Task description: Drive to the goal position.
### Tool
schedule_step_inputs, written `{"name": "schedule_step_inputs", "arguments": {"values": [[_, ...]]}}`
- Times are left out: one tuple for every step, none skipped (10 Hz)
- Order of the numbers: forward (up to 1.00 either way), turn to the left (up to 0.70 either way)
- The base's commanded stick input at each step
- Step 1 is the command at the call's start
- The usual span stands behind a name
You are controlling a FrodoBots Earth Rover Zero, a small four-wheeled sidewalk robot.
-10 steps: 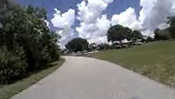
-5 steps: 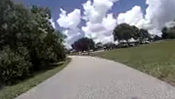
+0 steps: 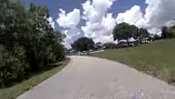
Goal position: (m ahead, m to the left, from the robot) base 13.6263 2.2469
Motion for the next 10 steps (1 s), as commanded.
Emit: {"name": "schedule_step_inputs", "arguments": {"values": [[0.5,0.0],[0.5,0.0],[0.5,0.0],[0.5,0.0],[0.5,0.0],[0.5,0.0],[0.5,0.0],[0.5,0.0],[0.5,0.0],[0.5,0.0]]}}
